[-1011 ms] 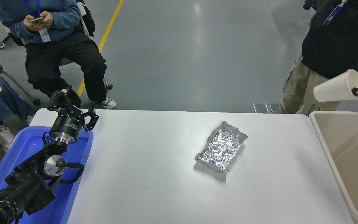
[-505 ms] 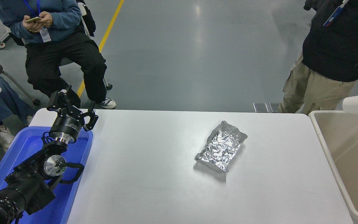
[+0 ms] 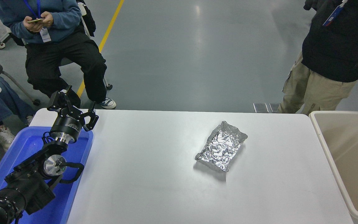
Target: Dispose of the paper cup in the dustbin
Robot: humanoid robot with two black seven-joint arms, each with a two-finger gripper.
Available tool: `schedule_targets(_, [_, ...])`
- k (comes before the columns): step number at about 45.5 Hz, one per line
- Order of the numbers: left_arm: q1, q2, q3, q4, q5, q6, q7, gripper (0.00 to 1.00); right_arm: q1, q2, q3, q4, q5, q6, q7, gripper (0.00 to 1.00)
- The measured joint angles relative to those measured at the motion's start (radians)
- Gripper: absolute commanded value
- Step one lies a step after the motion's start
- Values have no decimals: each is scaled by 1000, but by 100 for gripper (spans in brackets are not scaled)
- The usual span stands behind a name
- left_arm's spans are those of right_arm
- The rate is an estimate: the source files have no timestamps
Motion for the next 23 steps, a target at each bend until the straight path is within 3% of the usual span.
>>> schedule_targets(23, [0,0,0,0,0,0,0,100,-16,168,133,-165,20,-90,-4,0])
